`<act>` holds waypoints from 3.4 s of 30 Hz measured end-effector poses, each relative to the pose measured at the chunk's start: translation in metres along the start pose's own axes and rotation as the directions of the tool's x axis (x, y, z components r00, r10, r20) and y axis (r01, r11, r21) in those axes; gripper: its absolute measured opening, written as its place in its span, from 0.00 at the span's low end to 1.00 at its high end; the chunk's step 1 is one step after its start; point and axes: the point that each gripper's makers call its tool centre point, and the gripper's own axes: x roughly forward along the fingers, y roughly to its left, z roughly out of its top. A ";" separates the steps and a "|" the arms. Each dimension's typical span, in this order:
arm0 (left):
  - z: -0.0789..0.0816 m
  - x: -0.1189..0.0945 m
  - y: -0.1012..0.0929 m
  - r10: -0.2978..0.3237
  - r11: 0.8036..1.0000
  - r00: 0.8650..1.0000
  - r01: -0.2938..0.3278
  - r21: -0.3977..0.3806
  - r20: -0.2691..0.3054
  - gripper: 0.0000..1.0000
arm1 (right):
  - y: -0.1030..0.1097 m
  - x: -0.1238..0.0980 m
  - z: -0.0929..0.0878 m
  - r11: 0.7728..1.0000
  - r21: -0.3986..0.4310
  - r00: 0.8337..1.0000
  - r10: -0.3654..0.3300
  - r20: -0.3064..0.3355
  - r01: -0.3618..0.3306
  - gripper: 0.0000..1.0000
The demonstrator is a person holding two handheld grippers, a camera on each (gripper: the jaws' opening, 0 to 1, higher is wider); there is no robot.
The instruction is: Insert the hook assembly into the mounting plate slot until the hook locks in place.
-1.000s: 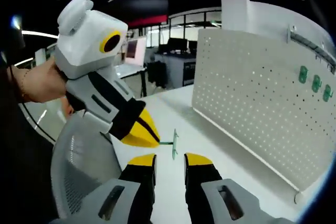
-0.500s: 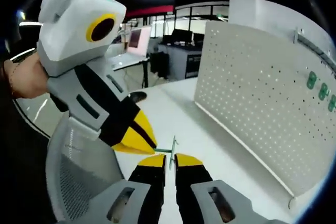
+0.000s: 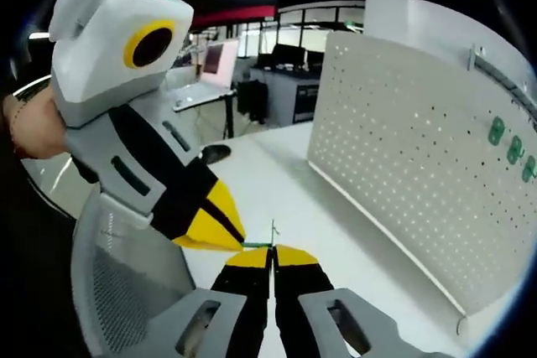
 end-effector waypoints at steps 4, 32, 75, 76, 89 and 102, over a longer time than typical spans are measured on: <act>0.002 0.000 0.001 -0.006 1.000 1.000 0.006 0.004 0.005 0.04 | -0.001 0.000 0.001 1.000 -0.003 1.000 -0.009 0.003 0.009 0.00; 0.015 -0.013 -0.008 -0.103 0.978 0.980 0.131 -0.161 0.172 0.78 | -0.036 -0.014 -0.001 0.997 0.050 0.998 -0.058 0.005 0.057 0.00; 0.030 -0.036 0.061 -0.086 0.940 0.927 0.197 -0.279 0.365 0.83 | -0.075 -0.063 0.030 0.943 0.311 0.953 0.022 0.301 -0.120 0.00; 0.032 -0.035 0.061 -0.093 0.941 0.925 0.203 -0.272 0.369 0.82 | -0.073 -0.064 0.032 0.944 0.302 0.950 0.038 0.309 -0.136 0.00; 0.059 -0.036 0.042 -0.213 0.913 0.870 0.340 -0.227 0.445 0.71 | -0.045 -0.065 0.046 0.925 0.256 0.897 0.160 0.412 -0.283 0.00; 0.093 -0.059 0.016 -0.373 0.817 0.733 0.550 -0.173 0.569 0.50 | -0.017 -0.077 0.068 0.824 0.260 0.775 0.297 0.558 -0.504 0.00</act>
